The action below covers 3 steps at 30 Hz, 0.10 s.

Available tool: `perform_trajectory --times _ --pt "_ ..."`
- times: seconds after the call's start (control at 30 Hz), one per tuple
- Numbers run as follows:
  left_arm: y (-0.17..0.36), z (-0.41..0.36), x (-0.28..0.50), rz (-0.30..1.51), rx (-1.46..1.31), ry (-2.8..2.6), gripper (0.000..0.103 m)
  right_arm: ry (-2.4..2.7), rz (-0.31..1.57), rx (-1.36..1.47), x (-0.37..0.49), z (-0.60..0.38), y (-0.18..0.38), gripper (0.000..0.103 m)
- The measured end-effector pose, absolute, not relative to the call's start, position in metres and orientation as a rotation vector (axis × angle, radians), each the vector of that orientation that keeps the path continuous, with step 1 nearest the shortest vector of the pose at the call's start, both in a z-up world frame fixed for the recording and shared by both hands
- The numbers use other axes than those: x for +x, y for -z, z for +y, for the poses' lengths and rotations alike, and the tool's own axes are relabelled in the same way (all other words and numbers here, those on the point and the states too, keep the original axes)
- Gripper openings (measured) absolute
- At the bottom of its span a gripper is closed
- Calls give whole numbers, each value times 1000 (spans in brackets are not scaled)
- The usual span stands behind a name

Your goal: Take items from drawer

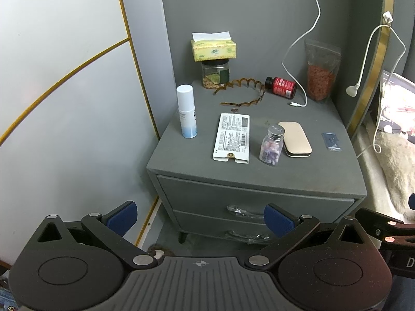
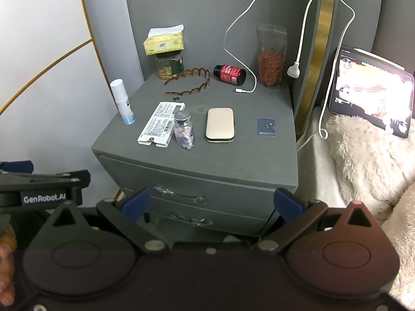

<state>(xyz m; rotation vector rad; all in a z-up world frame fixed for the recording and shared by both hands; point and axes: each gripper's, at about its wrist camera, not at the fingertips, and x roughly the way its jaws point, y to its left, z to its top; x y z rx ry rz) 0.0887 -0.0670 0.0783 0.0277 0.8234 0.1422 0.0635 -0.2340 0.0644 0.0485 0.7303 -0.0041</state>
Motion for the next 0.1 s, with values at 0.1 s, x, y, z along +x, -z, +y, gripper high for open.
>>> perform_trajectory --times 0.1 --pt "-78 -66 89 823 24 -141 103 3 731 49 64 -234 -64 103"
